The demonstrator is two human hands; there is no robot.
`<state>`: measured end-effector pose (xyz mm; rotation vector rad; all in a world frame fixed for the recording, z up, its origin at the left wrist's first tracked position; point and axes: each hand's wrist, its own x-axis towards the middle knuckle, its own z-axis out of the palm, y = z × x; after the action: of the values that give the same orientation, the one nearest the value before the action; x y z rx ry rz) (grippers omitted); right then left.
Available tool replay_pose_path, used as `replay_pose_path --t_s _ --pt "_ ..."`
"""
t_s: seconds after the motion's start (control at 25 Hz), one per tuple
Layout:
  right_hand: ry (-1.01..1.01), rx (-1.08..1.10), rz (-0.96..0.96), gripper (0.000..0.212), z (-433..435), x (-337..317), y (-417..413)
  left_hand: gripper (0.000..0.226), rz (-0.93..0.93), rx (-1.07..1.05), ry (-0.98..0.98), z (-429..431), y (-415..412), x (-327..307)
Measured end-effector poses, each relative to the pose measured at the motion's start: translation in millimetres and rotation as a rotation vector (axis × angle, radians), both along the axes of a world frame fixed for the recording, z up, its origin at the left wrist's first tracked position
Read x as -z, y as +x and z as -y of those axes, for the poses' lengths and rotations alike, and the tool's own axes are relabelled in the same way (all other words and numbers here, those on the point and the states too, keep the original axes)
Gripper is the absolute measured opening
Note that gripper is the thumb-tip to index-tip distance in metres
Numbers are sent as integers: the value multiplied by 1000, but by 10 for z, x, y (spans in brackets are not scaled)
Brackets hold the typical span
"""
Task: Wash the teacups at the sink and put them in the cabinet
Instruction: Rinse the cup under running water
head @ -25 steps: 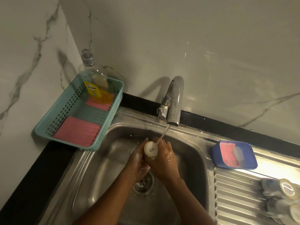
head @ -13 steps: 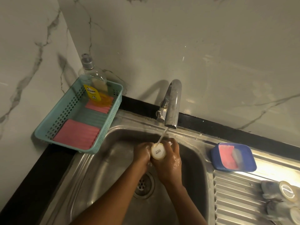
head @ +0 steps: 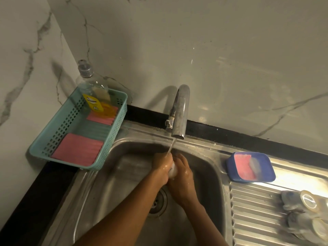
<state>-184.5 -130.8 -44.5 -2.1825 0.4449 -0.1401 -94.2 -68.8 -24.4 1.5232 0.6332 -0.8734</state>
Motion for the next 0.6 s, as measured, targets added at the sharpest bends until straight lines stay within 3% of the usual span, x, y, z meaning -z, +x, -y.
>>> replay_pose_path --t_s 0.12,0.28,0.4,0.52,0.6 --pt "133 -16 -12 54 -98 -116 185 31 39 -13 -169 -334 -61 -65" --pt "248 105 124 55 -243 -108 191 22 339 83 -287 -578 -156 12" --pt "284 208 212 47 -430 -176 125 25 460 -91 -306 -527 -293 98" --pt "363 238 168 41 -521 -181 71 36 410 -206 -354 -483 -443 90" --pt "381 228 113 44 -479 -125 25 31 342 -188 -309 -485 -461 43"
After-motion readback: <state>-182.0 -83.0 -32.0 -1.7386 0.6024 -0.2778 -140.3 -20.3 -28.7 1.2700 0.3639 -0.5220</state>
